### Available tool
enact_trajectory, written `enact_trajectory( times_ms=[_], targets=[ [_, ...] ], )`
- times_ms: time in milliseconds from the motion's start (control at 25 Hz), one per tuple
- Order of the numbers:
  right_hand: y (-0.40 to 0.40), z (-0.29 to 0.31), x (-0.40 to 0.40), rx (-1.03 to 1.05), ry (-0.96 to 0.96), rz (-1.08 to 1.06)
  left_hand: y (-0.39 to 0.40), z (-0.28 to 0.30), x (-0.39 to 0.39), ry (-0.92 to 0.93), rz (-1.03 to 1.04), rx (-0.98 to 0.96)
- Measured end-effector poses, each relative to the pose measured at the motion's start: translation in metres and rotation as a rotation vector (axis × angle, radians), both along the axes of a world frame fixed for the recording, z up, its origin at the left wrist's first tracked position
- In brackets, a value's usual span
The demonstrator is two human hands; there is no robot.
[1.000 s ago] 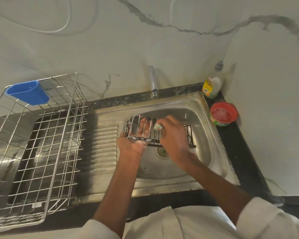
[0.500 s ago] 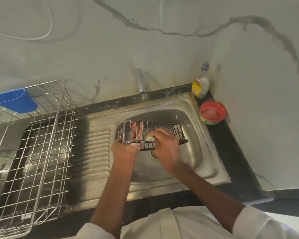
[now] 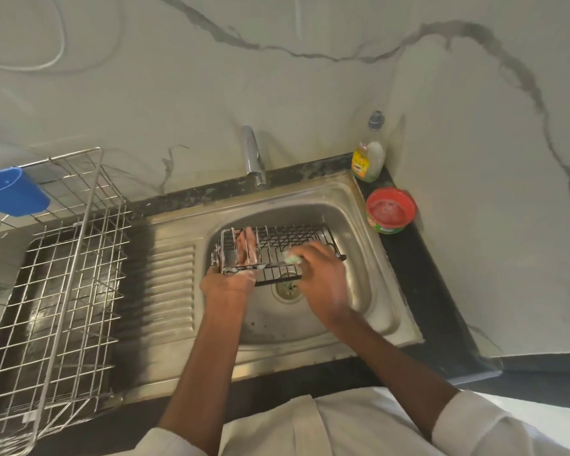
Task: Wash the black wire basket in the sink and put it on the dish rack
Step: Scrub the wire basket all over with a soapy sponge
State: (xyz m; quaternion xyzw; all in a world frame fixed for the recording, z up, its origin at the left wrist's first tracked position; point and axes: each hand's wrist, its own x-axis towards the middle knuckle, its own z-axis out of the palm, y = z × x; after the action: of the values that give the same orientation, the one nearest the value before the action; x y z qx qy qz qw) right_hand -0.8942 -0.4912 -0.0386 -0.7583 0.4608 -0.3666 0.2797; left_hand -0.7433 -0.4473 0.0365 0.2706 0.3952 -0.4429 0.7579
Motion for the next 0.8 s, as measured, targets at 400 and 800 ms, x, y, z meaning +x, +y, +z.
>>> enact_trajectory(
  times_ms=[400,800],
  targets=[
    [-0.016,0.050,0.021,0.027,-0.255,0.003,-0.022,-0.025,0.003,-0.235,-0.398,-0.108],
    [-0.013,0.069,0.024,0.022,-0.109,-0.145,-0.011,-0.009,-0.010,-0.459,-0.592,-0.194]
  ],
)
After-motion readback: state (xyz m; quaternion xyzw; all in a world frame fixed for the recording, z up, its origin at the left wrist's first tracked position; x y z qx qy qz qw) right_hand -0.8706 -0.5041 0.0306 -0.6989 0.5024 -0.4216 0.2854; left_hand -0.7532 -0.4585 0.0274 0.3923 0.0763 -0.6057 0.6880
